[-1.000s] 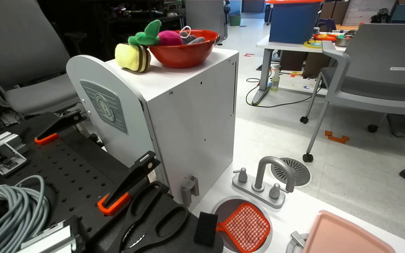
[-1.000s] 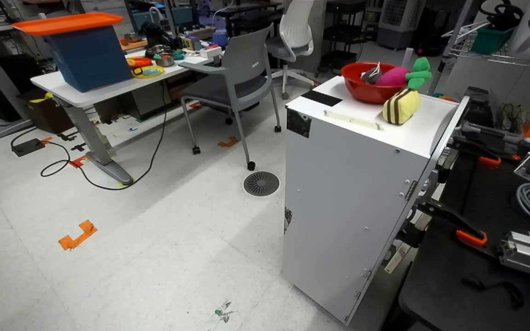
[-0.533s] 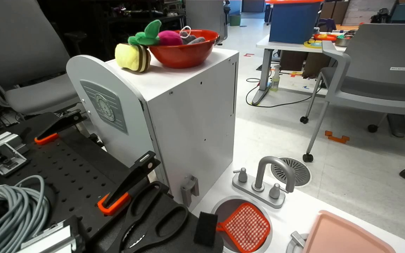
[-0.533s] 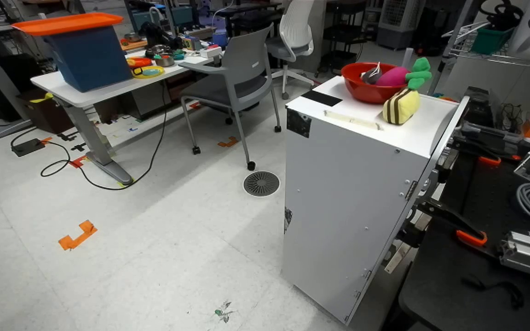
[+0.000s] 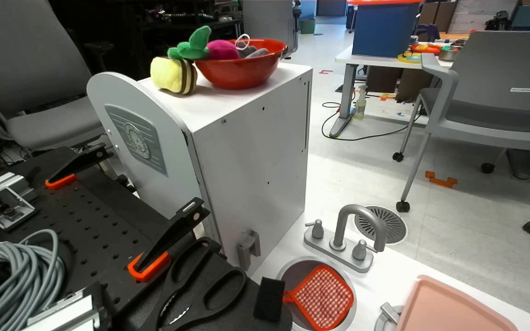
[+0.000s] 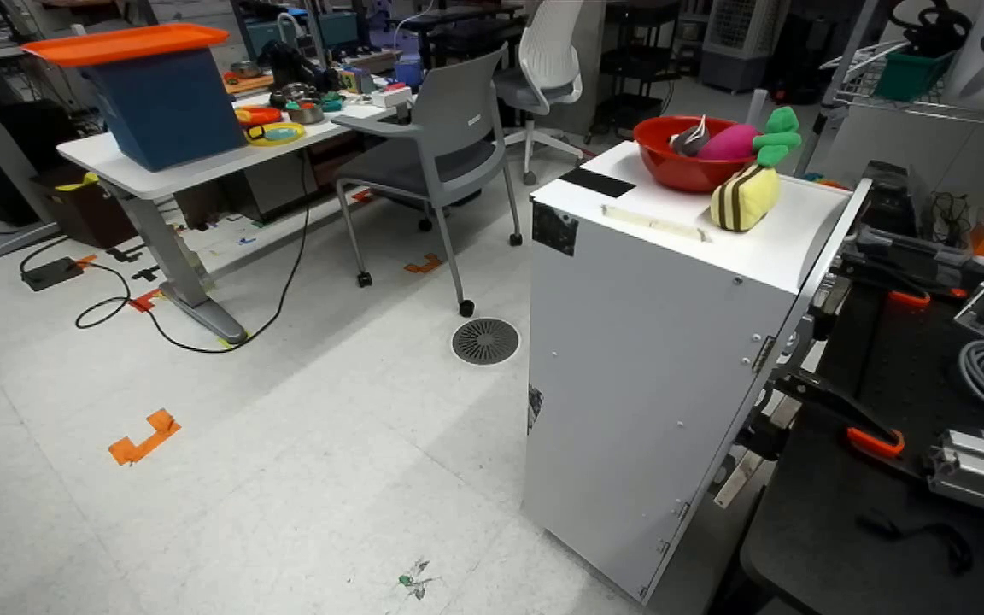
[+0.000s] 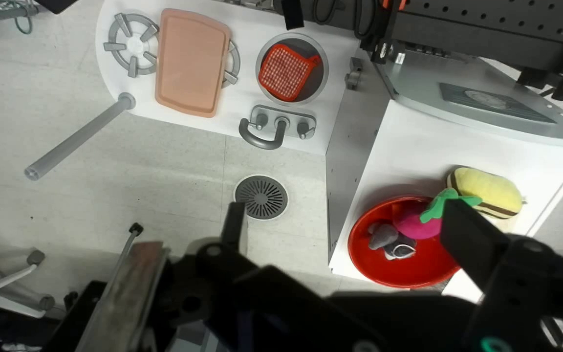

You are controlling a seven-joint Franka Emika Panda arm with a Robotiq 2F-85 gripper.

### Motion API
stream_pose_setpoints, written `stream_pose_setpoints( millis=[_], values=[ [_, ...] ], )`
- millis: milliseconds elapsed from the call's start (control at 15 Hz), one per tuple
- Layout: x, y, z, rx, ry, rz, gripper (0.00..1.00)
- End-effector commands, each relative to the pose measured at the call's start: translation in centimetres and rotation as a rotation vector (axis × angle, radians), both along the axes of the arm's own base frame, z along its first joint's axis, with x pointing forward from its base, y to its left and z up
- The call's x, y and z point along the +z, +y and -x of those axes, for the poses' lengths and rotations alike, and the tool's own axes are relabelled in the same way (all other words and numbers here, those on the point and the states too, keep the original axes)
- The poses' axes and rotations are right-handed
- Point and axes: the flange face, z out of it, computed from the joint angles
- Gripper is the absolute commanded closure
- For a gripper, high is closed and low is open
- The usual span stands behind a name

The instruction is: Pick up the purple toy and put it on top of the cupboard

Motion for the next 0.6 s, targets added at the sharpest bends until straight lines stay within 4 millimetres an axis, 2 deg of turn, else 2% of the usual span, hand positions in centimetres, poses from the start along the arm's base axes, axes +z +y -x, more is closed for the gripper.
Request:
stream_pose_setpoints(
  millis=[0, 67, 133, 333, 533],
  values=[
    [0.1, 0.0, 0.0, 0.000, 0.001, 0.000, 0.00],
    [0.1, 0.0, 0.0, 0.000, 0.001, 0.000, 0.00],
    [-0.4, -0.9, 0.0, -0.014, 0.008, 0.010, 0.00],
    [-2.9, -4.5, -0.7, -0.113, 0.082, -0.059, 0.00],
    [-4.9, -6.3, -1.8, -0.154, 0.124, -0.087, 0.00]
  ],
)
